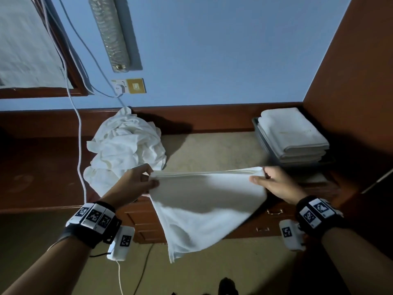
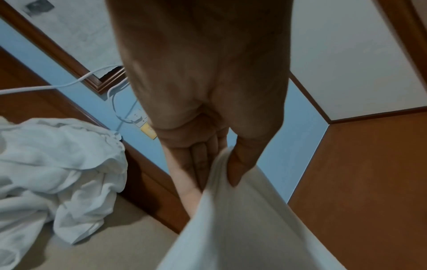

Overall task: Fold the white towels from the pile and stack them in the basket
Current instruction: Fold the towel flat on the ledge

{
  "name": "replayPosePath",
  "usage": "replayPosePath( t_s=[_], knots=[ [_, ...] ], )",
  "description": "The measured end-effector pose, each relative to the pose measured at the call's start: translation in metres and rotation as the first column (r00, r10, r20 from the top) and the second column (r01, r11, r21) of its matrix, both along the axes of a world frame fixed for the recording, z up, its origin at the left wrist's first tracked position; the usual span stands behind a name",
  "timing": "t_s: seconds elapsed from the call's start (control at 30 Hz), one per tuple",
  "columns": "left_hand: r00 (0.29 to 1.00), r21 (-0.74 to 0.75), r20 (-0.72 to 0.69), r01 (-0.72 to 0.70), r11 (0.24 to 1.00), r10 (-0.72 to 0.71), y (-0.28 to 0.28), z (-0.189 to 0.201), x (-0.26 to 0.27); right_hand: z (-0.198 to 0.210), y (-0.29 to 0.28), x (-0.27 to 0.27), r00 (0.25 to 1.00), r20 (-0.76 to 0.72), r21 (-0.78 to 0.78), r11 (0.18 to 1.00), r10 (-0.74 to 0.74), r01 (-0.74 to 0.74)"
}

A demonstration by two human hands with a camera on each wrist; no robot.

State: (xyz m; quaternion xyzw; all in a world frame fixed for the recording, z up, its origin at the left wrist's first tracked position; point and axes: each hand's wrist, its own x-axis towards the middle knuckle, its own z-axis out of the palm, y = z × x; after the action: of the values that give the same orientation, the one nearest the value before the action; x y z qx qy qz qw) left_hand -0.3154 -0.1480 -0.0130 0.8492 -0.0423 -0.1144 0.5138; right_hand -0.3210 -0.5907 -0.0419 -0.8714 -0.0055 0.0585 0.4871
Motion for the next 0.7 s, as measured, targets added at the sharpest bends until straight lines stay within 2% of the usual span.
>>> replayPosePath(
  t_s=[0.13, 0.27, 0.37, 0.5, 0.7],
  knots=[
    [0.998, -0.077, -0.055, 0.008, 0.997, -0.012, -0.013, -0.006, 0.011, 0.001, -0.005, 0.015, 0.993, 0.098, 0.032, 0.997, -0.068, 0.066],
    [0.999, -0.027, -0.034, 0.0, 1.0, -0.001, -0.025, -0.017, 0.057, -0.003, -0.02, 0.063, 0.978, 0.17, -0.056, 0.989, -0.124, 0.136],
    [1.0, 0.057, 0.014, -0.011, 0.998, 0.011, -0.036, -0.036, 0.118, -0.002, -0.023, 0.106, 0.985, 0.139, -0.19, 0.973, -0.105, 0.13],
    [0.994, 0.203, 0.045, -0.107, 0.973, 0.1, -0.061, -0.061, 0.207, -0.019, -0.028, 0.183, 0.994, 0.098, -0.365, 0.927, -0.048, 0.081],
    [0.984, 0.334, -0.024, -0.156, 0.93, 0.174, -0.084, -0.109, 0.373, -0.086, -0.033, 0.359, 0.995, -0.019, -0.467, 0.881, -0.096, 0.076]
  ],
)
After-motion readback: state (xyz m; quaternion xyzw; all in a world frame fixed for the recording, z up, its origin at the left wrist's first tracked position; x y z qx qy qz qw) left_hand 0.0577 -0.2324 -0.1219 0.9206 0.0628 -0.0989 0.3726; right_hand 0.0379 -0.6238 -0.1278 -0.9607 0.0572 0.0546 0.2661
